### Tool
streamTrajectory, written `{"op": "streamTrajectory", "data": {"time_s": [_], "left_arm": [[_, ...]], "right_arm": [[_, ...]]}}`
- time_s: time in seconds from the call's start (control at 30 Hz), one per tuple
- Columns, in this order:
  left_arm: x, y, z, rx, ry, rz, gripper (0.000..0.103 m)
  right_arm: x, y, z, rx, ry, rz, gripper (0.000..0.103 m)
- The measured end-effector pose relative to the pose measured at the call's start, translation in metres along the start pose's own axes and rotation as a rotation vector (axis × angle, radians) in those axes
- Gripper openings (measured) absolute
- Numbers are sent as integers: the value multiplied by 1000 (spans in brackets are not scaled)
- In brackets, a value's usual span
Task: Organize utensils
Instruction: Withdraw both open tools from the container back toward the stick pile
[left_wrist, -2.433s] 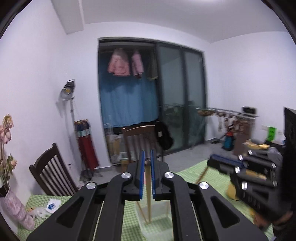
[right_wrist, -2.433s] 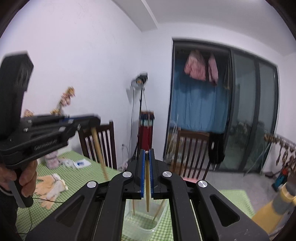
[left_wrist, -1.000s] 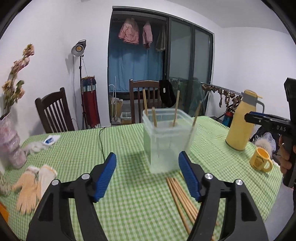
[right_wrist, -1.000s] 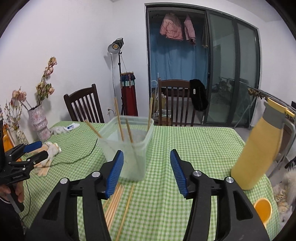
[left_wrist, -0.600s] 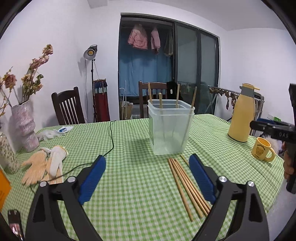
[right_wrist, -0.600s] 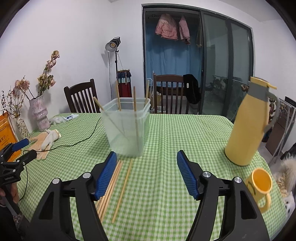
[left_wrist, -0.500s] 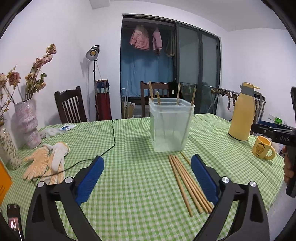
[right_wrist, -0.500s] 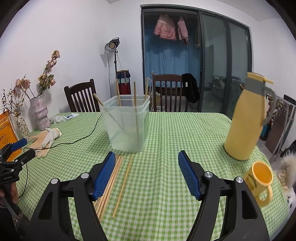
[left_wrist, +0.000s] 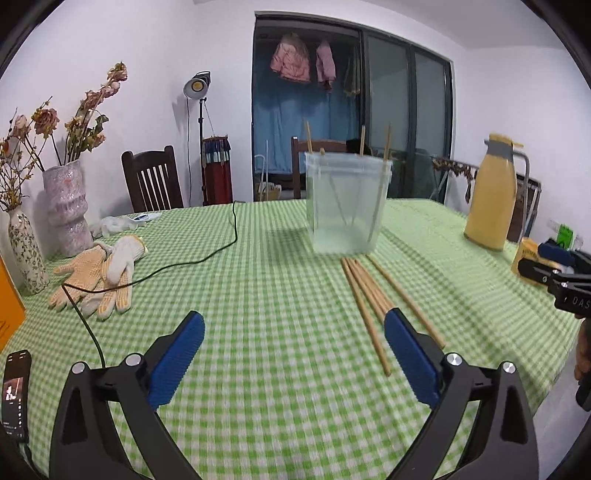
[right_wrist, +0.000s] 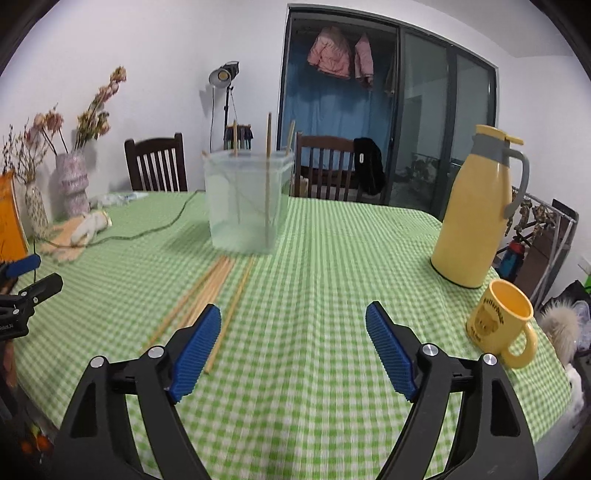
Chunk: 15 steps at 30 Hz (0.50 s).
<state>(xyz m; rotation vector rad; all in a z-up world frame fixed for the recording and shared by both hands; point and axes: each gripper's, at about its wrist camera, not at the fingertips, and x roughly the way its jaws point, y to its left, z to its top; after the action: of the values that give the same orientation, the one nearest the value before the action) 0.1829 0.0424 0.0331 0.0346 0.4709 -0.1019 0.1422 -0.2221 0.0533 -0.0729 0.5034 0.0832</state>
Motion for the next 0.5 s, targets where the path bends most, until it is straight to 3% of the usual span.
{"op": "streamTrajectory", "data": {"time_s": [0.5], "left_arm": [[-9, -15, -41, -32, -18, 4, 95]], "right_arm": [[-4, 4, -46, 30, 31, -4, 80]]}}
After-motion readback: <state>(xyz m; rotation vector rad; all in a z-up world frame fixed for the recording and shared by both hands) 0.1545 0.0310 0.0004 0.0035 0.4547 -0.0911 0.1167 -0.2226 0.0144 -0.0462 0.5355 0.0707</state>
